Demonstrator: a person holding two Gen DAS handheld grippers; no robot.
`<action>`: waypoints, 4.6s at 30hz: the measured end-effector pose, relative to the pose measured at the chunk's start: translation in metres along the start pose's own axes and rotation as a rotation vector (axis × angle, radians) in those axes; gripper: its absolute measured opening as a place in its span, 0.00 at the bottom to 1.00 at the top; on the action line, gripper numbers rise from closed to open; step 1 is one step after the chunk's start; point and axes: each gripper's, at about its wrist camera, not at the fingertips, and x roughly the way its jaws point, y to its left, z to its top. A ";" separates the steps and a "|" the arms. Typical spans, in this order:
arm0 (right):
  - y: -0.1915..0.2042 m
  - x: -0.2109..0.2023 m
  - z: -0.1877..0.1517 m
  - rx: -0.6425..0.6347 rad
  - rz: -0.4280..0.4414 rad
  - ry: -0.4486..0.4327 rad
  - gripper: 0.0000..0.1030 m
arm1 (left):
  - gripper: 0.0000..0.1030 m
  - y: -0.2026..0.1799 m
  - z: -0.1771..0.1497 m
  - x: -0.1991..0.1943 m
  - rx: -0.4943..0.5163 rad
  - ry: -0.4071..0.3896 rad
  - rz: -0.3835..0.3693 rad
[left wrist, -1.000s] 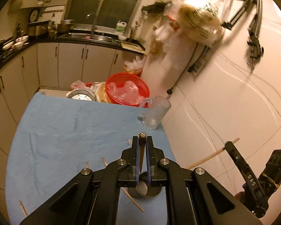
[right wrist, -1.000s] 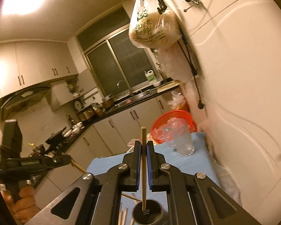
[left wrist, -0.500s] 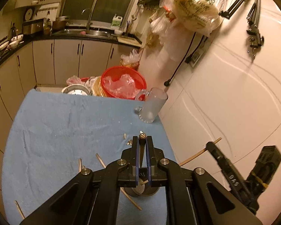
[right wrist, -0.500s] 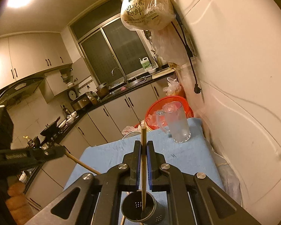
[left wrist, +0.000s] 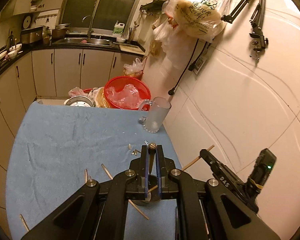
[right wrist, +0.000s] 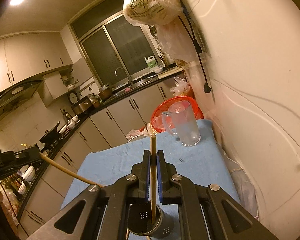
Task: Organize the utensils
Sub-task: 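Lower both chopsticks into the holder and open both grippers, then move both open grippers back to the chopsticks on the cloth, then close the left gripper on a chopstick while the right gripper grasps another, then lift both chopsticks upright and carry them over the black holder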
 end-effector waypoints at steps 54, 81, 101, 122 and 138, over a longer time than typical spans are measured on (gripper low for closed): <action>0.025 0.081 -0.189 -0.308 -0.087 0.552 0.34 | 0.52 0.282 -0.226 -0.075 -0.273 0.164 0.358; 0.062 -0.025 -0.218 -0.403 0.098 0.640 0.11 | 0.48 0.302 -0.247 -0.021 -0.354 0.275 0.323; 0.130 0.095 -0.213 -0.401 0.091 0.706 0.11 | 0.07 0.262 -0.230 0.036 -0.147 0.323 0.379; 0.168 0.109 -0.210 -0.541 0.049 0.633 0.07 | 0.07 0.254 -0.202 0.024 -0.154 0.252 0.253; 0.177 -0.021 -0.131 -0.367 0.157 0.156 0.07 | 0.07 0.208 -0.144 -0.066 -0.121 -0.059 0.171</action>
